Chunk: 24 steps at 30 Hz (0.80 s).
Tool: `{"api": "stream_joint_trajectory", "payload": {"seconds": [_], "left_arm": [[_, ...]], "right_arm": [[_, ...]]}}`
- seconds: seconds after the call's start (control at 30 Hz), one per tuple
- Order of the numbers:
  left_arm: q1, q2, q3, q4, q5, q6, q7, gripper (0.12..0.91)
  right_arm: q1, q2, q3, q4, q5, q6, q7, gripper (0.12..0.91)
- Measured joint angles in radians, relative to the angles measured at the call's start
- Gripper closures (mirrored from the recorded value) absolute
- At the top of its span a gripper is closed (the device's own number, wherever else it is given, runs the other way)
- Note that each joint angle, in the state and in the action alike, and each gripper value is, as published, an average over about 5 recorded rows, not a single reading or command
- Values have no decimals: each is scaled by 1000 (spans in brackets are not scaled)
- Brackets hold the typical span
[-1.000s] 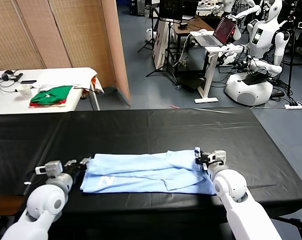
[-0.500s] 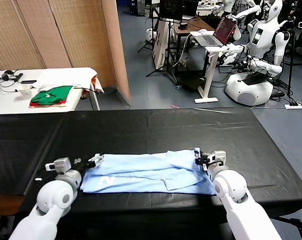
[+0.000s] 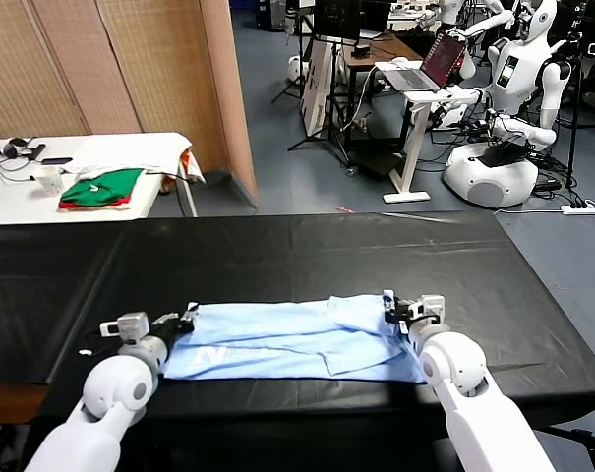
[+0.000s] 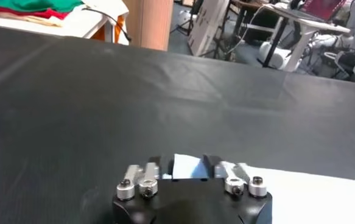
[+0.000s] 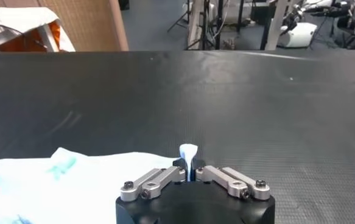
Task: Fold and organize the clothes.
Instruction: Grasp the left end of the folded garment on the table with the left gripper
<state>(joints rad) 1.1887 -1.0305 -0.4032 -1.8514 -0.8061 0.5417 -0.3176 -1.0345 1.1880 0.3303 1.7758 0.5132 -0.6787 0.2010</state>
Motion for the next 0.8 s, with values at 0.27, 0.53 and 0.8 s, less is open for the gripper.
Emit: {"api": "stream_joint_trajectory", "payload": {"seconds": [0.27,0.53,0.8], "left_arm": [[-26,0,6,12,81,-48,31,883],[-41,-11,23,22,107,-54,62,883],[-11,-12,1,13,164,-81,73,596]], "right_arm": [[-24,24,27,-1,-23,33,49,848],[-20,16,30,-5,-24,78,-17,841],[-38,-22,49,29,-30,135,-94,443]]}}
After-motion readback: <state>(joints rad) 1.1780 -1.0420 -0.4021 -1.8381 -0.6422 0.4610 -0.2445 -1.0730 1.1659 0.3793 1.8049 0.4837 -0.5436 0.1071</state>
